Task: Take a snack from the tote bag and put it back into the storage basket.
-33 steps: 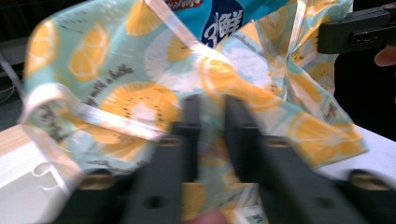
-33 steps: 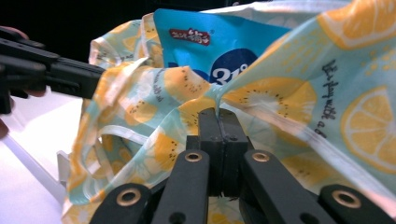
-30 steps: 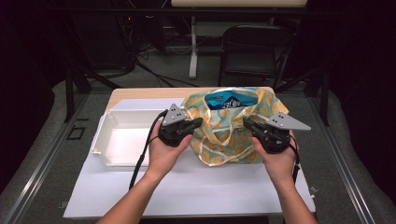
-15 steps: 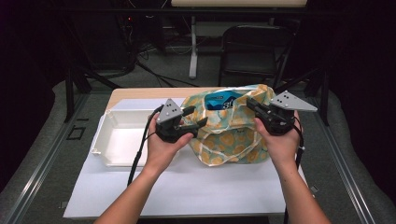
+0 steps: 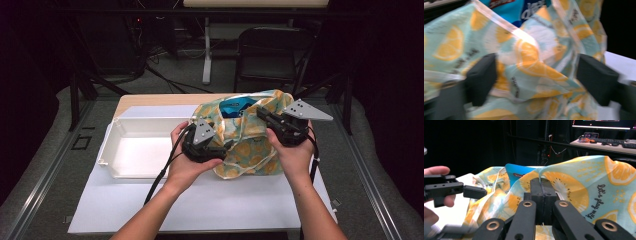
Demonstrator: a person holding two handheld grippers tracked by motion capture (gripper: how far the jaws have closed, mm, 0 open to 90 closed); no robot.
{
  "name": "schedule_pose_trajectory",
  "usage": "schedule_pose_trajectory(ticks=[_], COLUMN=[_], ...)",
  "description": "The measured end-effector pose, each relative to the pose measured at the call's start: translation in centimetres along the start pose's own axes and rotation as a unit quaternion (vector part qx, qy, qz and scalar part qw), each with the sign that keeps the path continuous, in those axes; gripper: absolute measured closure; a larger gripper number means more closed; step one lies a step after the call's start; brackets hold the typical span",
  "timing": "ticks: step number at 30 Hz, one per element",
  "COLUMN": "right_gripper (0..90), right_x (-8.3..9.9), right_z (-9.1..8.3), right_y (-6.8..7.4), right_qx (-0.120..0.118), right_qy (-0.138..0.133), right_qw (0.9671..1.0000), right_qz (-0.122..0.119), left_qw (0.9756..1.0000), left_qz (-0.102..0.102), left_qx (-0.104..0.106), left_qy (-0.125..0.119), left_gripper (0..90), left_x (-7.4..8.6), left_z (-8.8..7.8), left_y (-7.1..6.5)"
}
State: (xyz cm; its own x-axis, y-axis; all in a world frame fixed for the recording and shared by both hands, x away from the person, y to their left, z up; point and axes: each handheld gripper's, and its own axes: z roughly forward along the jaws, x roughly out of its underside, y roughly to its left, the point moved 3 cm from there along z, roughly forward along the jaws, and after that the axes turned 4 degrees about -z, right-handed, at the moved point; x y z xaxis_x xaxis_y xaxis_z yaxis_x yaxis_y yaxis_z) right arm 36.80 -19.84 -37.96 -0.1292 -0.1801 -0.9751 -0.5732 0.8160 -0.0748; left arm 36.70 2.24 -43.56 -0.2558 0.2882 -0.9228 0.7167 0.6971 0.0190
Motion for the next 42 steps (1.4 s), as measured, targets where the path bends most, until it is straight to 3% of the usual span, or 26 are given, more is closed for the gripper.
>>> schedule_pose_trajectory(ticks=[3, 6, 7, 10, 12, 19, 22, 26, 28, 29, 31, 36, 38, 40, 42], right_gripper=[90.0, 90.0, 90.0, 90.0, 90.0, 90.0, 90.0, 90.0, 90.0, 90.0, 90.0, 89.4, 84.1, 76.8, 63.2], right_x=[0.2, 0.5, 0.6, 0.9, 0.8, -1.0, -2.0, -3.0, -3.4, -3.4, -2.9, 0.1, 1.3, 2.5, 3.7], right_z=[-0.1, -0.1, -0.2, -0.3, -0.4, -0.2, 0.3, 1.4, 2.0, 2.3, 3.0, 3.8, 3.5, 3.1, 2.6], right_y=[0.1, 0.1, 0.1, -0.1, -0.3, -2.0, -3.3, -4.8, -5.6, -6.1, -7.1, -8.9, -9.3, -9.6, -9.8], right_qx=[-0.003, -0.004, -0.002, 0.005, 0.010, 0.030, 0.039, 0.054, 0.066, 0.072, 0.083, 0.098, 0.096, 0.087, 0.099], right_qy=[0.000, 0.003, 0.003, 0.010, 0.011, 0.008, 0.007, 0.016, 0.026, 0.034, 0.055, 0.102, 0.109, 0.110, 0.114], right_qw=[1.0000, 1.0000, 1.0000, 0.9999, 0.9998, 0.9992, 0.9991, 0.9983, 0.9974, 0.9968, 0.9950, 0.9893, 0.9885, 0.9879, 0.9854], right_qz=[0.000, -0.001, -0.001, -0.011, -0.016, -0.026, -0.019, -0.015, -0.012, -0.010, 0.003, 0.034, 0.044, 0.065, 0.079], left_qw=[0.9998, 0.9993, 0.9992, 0.9988, 0.9985, 0.9952, 0.9929, 0.9860, 0.9823, 0.9816, 0.9826, 0.9806, 0.9798, 0.9799, 0.9791], left_qz=[-0.018, -0.034, -0.038, -0.037, -0.038, -0.070, -0.091, -0.140, -0.170, -0.179, -0.183, -0.191, -0.192, -0.189, -0.193], left_qx=[-0.007, 0.008, 0.015, 0.028, 0.025, 0.015, 0.019, 0.030, 0.027, 0.026, 0.014, 0.026, 0.030, 0.019, 0.011], left_qy=[0.003, 0.009, 0.005, -0.016, -0.031, -0.068, -0.074, -0.085, -0.075, -0.060, -0.030, 0.034, 0.047, 0.061, 0.064], left_gripper=[60.9, 84.2, 88.3, 89.5, 89.7, 89.7, 89.8, 89.8, 89.7, 89.6, 89.2, 82.2, 77.0, 72.3, 65.9], left_x=[-0.2, -0.1, -0.2, -0.6, -1.2, -4.7, -6.2, -7.5, -7.7, -7.5, -6.7, -3.9, -3.0, -2.0, -1.2], left_z=[-0.2, -0.5, -0.7, -1.6, -2.0, -1.8, -0.8, 1.0, 2.2, 3.0, 4.5, 7.1, 7.4, 7.2, 7.0], left_y=[0.9, 1.6, 1.8, 2.1, 2.6, 6.0, 7.6, 9.0, 9.4, 9.5, 9.5, 9.3, 9.1, 9.1, 9.1])
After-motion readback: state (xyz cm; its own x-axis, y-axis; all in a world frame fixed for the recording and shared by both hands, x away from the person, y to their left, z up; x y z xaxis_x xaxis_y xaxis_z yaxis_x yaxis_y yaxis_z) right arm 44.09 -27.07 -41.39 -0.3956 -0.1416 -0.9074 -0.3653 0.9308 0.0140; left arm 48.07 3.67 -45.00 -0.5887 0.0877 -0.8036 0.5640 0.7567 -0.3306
